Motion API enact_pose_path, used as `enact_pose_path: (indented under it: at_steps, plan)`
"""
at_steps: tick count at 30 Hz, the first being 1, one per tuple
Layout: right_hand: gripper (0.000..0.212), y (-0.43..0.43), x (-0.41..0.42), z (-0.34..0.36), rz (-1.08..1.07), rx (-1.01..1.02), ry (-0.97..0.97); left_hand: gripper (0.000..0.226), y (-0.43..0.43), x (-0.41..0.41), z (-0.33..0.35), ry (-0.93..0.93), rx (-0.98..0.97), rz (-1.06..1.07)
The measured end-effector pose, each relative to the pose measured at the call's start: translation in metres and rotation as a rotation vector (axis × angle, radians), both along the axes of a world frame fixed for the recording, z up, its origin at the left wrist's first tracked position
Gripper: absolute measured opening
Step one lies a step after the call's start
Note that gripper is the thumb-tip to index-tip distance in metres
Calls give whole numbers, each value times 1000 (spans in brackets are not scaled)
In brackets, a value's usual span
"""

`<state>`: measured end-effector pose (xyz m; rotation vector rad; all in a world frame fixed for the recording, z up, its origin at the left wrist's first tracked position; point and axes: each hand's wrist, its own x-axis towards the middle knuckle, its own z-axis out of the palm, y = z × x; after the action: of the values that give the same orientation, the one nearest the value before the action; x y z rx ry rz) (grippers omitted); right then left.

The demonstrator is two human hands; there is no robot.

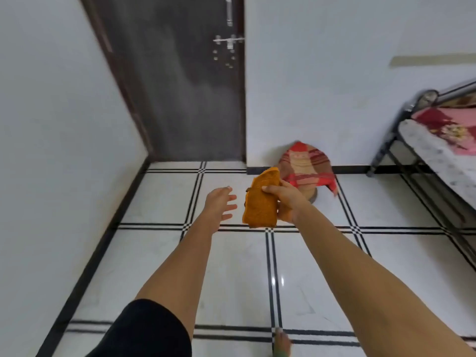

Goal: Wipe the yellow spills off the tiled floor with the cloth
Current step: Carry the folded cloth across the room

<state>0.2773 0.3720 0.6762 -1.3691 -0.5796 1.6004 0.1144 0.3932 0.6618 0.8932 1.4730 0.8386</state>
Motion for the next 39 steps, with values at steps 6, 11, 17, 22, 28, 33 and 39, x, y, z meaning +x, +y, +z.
enact_pose_path:
  at_steps: [6, 11, 17, 22, 28, 33, 39]
  plan:
    - [42, 104, 110, -9, -102, -28, 6, 37, 124, 112, -14, -37, 1, -134]
    - [50, 206, 187, -2, -145, -8, 21, 27, 227, 192, -9, -58, -15, -187]
    - [52, 321, 262, -22, -182, -51, 37, 30, 343, 268, -22, -63, -36, -206]
    - [58, 425, 320, -65, -233, -123, -5, 18, 443, 326, -59, -47, -66, -231]
    - [53, 552, 388, -147, -263, -278, 57, 29, 584, 397, -145, 24, -237, -313]
    - [51, 626, 438, -232, -258, -368, 116, 27, 662, 450, -223, 64, -378, -291]
    - [56, 695, 484, -354, -237, -409, 146, 20, 716, 491, -338, 68, -474, -236]
